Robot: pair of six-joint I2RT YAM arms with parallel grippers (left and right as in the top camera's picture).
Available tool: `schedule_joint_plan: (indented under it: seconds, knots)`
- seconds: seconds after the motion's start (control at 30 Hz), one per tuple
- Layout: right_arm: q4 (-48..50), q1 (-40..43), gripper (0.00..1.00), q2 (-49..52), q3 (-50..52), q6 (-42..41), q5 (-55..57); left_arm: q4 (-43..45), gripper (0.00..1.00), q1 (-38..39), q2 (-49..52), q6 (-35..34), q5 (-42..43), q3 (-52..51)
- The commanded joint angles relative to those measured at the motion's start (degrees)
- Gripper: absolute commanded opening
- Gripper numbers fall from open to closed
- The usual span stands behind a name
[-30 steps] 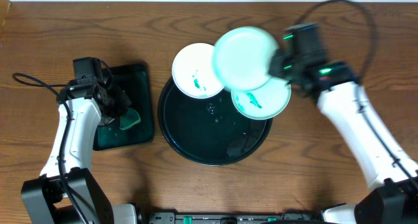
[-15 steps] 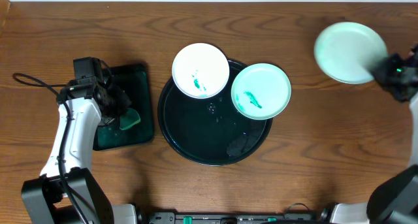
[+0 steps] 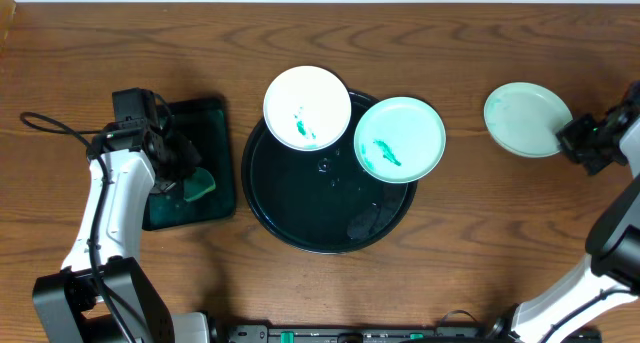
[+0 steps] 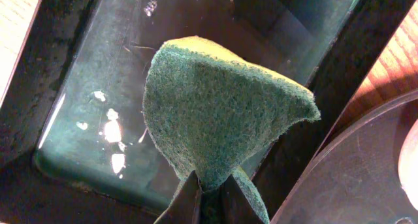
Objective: Clean dirty plates on tray and stack at the side
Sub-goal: 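Carry the plate right and set it on the table, then release the plate and move the right gripper back toward the tray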
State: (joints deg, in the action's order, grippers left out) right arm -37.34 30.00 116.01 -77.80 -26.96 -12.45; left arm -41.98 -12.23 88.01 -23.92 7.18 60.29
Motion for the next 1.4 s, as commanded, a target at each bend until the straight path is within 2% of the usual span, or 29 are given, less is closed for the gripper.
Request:
schedule_joint_plan:
  seconds: [0.0,0.13,0.3,0.33,0.37,0.4,0.43,0.5,0.53,0.57,0.6,0.77,0.97,1.17,1.37]
  knots:
    - [-0.9,0.0,0.08,1.5,-0.8,1.3,-0.4,-0.4,0.07,-0.1,-0.2,1.0,-0.1,0.0]
    - [-2.7,-0.2,0.22,0.1,-0.9,2.8,-4.2,-0.4,0.07,-0.1,-0.2,1.2,-0.1,0.0]
    - [-2.4,-2.1,0.3,-8.6,-0.9,5.5,-6.1,-0.4,0.07,-0.1,-0.2,1.2,-0.1,0.0]
    - [-2.3,-2.9,0.34,-11.2,-0.9,6.7,-6.0,-0.4,0.07,-0.1,-0.2,1.2,-0.1,0.0]
    - [-2.3,-3.8,0.43,-14.0,-1.0,8.1,-5.8,-0.4,0.07,-0.1,-0.2,1.2,-0.1,0.0]
    - [-2.3,-4.6,0.6,-16.3,-1.0,9.6,-5.8,-0.4,0.07,-0.1,-0.2,1.2,-0.1,0.0]
    - [-2.3,-5.7,0.7,-19.0,-1.0,11.8,-5.8,-0.4,0.07,-0.1,-0.2,1.2,-0.1,0.0]
    - [-2.3,-8.5,0.72,-23.2,-1.0,17.8,-6.1,-0.4,0.07,-0.1,-0.2,1.2,-0.1,0.0]
    - [-2.5,-9.9,0.8,-24.7,-1.0,20.3,-6.1,-0.4,0.07,-0.1,-0.2,1.2,-0.1,0.0]
    - [-2.9,-12.0,0.93,-26.1,-0.9,23.4,-6.1,-0.4,0.07,-0.1,-0.2,1.2,-0.1,0.0]
    - [-3.3,-13.5,0.98,-26.8,-0.9,25.2,-6.1,-0.4,0.07,-0.1,-0.2,1.2,-0.1,0.0]
    - [-4.3,-20.4,0.99,-25.0,-0.6,28.6,-6.5,-0.5,0.07,-0.1,-0.2,1.2,-0.1,0.0]
    - [-4.2,-24.7,0.99,-15.1,-0.4,32.4,-15.4,-0.7,0.07,-0.1,-0.2,1.4,-0.1,0.0]
    - [-0.7,-28.8,0.99,-7.6,-0.4,32.8,-16.5,-0.8,0.07,-0.1,-0.2,1.4,-0.1,0.0]
    - [2.0,-31.5,0.96,-3.0,-0.4,29.2,-16.5,-0.9,0.07,-0.1,-0.2,1.4,-0.1,0.0]
